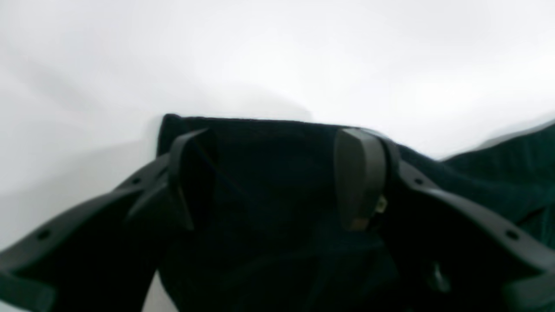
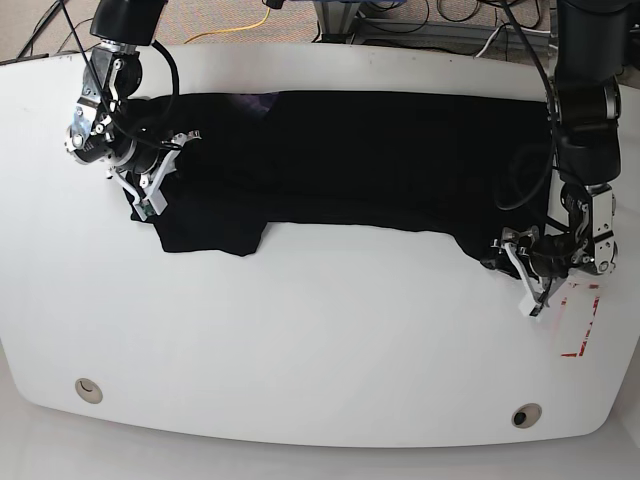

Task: Layout the t-shirt on the table in an organized manner, then fold the t-shirt properly
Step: 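Pull the shirt edge with the left gripper toward the red-marked paper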

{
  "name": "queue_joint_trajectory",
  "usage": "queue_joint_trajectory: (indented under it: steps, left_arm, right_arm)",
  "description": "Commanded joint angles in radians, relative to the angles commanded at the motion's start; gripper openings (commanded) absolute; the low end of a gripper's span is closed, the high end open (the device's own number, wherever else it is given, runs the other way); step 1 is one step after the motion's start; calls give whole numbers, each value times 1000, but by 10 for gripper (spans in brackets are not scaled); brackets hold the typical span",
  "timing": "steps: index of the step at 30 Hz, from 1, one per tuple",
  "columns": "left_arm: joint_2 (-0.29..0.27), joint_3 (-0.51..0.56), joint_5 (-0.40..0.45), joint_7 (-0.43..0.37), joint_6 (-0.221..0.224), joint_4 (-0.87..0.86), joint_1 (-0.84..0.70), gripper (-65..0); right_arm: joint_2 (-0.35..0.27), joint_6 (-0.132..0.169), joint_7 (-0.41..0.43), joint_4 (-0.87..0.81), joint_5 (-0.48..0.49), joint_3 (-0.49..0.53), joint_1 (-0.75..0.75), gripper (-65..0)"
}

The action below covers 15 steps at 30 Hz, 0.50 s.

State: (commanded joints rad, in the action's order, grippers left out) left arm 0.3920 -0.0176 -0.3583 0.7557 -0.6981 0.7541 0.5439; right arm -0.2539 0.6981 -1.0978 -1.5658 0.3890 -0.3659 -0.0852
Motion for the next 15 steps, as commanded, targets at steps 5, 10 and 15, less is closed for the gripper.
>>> queue_joint_trajectory:
  steps: [5,10,15]
  left_arm:
    - [6,-2,-5,6,0,3,-2,-249]
    - [26,-3,-8,6,0,3,0,-249]
    - [41,-3,-8,6,0,3,2,-249]
  right_arm:
    - [0,0,0,-2,0,-2,-3,-602]
    - [0,0,0,-2,0,-2,-5,-602]
    - [0,0,0,-2,0,-2,-6,-604]
